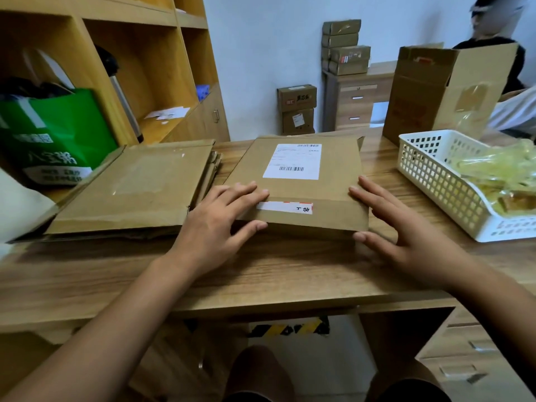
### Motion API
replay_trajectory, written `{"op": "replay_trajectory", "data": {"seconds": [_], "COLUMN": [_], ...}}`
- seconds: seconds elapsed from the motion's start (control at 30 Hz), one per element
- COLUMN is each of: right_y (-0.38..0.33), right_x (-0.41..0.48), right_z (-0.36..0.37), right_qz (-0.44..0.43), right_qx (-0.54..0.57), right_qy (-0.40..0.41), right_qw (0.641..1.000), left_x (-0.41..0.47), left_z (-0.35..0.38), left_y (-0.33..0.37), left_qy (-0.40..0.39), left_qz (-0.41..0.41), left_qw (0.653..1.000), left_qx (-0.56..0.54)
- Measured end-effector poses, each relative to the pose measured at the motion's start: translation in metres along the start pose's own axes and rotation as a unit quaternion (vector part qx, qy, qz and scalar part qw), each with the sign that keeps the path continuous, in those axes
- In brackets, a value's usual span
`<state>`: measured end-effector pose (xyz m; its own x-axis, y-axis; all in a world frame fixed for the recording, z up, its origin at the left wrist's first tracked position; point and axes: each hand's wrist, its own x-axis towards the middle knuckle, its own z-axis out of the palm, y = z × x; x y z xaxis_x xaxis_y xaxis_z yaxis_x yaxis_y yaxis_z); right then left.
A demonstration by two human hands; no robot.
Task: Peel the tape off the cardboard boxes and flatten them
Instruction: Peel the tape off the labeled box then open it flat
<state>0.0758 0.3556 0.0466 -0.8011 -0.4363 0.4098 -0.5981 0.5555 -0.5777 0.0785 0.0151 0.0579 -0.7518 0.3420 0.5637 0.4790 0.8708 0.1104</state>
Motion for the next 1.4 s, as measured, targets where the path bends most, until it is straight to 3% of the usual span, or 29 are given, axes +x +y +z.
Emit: {"op": "replay_trajectory", "data": {"seconds": [0.13,0.4,0.67,0.8,1.03,1.17,1.4], "right_y": [-0.009,-0.012,-0.006,-0.002,-0.009,-0.010,-0.007], "right_x": [-0.002,0.005,0.016,0.011,0.005,0.004,0.006], "right_z": [0.005,0.027,0.027,0.021,0.026,0.023,0.017], "right_qz": [0.039,0.186,0.265,0.285,0.287,0.287,0.297], "right_qx": [0.111,0.206,0.215,0.230,0.021,-0.010,0.122], "right_qy": [0.031,0.158,0.161,0.113,0.064,0.051,0.065], "right_qw": [0.993,0.948,0.926,0.924,0.956,0.957,0.945], "left_x": [0.003,0.023,0.032,0.035,0.040,0.042,0.031], "left_z": [-0.005,-0.014,-0.015,-0.016,-0.016,-0.018,-0.012], "left_y": [0.006,0.020,0.032,0.035,0.034,0.038,0.039], "left_qy": [0.037,0.042,0.044,0.038,0.032,0.037,0.087], "left_qz": [-0.020,-0.092,-0.110,-0.117,-0.128,-0.131,-0.134], "left_qw": [0.999,0.995,0.993,0.992,0.991,0.990,0.985], "left_qx": [-0.025,0.009,0.019,0.023,0.036,0.033,-0.067]}}
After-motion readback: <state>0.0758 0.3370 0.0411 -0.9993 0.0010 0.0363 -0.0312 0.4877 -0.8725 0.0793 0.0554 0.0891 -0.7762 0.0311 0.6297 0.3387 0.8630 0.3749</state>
